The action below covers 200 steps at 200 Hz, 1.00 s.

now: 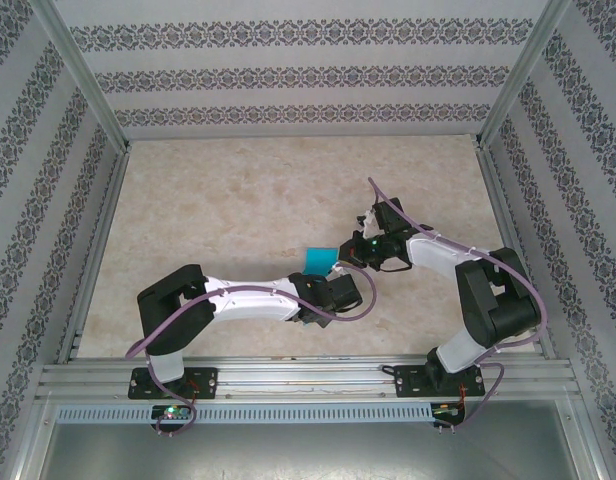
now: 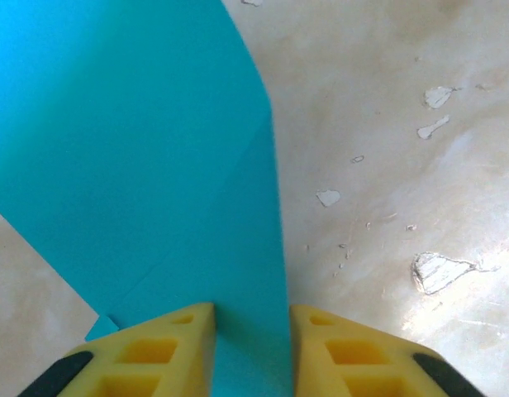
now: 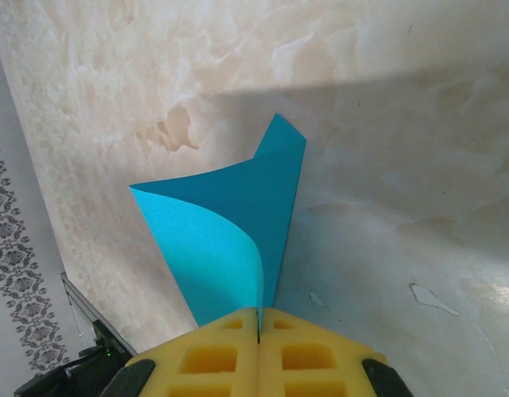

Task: Fold a paper plane with a square sheet of paper (fold left side to right side)
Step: Fold the wing for the fifth time at the center of the table.

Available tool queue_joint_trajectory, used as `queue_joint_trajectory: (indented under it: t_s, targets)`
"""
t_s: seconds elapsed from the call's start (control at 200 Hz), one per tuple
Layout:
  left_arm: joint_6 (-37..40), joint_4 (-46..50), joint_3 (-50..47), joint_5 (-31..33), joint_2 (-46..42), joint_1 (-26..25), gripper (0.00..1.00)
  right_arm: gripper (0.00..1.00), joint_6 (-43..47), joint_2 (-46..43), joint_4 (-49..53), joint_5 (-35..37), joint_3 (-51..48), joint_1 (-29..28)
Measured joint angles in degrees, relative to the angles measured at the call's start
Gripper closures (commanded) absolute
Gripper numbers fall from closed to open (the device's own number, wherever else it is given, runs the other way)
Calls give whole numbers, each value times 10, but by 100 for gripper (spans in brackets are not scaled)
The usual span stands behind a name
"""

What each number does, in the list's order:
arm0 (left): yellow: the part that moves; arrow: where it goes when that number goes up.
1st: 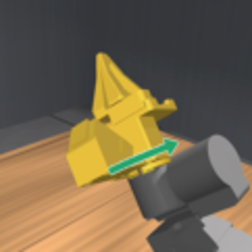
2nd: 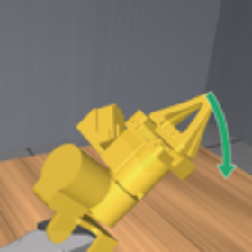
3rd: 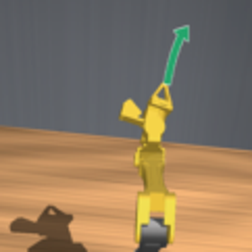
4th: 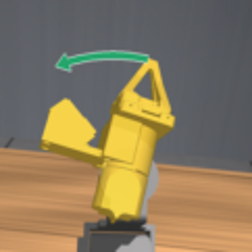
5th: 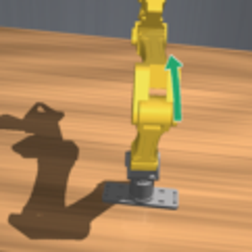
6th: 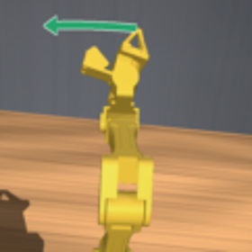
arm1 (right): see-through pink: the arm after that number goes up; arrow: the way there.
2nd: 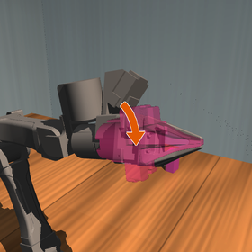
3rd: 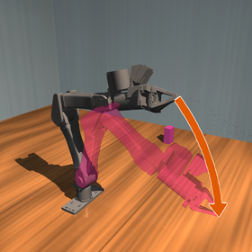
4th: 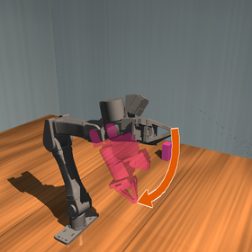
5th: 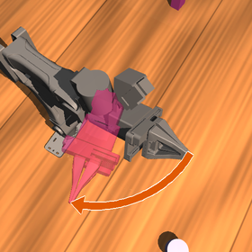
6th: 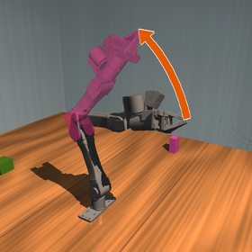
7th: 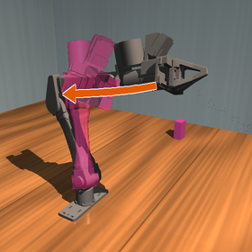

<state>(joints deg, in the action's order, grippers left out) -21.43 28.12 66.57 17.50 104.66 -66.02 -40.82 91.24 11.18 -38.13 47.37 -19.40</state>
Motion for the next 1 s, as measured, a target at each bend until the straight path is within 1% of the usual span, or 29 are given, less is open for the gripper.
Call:
queue_joint_trajectory:
  t_s: [0.055,0.15,0.265,0.36,0.425,0.52,0.585,0.635,0.724,0.794,0.884,0.999]
  targets:
    - [-1,0,0,1,0,0,80,100,0,1,0,0,0,0]
    - [-4,0,0,3,0,0,90,100,0,1,2,2,0,0]
    - [-11,1,0,6,0,0,99,96,0,1,4,4,1,0]
    - [-14,1,-3,6,0,0,100,88,2,1,9,4,3,0]
    - [-16,0,-8,6,-2,1,100,76,4,0,13,6,5,1]
    - [-17,-2,-23,-1,-9,5,100,63,16,-10,22,16,5,9]
    - [-17,-5,-34,-15,-18,10,100,59,22,-32,28,28,5,25]
    - [-18,-10,-43,-31,-26,17,100,56,26,-57,32,37,4,43]
    - [-18,-27,-60,-62,-45,35,100,54,42,-104,33,47,-5,75]
    - [-22,-47,-75,-97,-63,53,100,52,55,-135,32,50,-18,99]
    - [-34,-83,-100,-156,-89,85,100,48,75,-158,32,52,-42,120]
    - [-62,-145,-138,-234,-111,124,100,44,95,-170,32,50,-74,128]
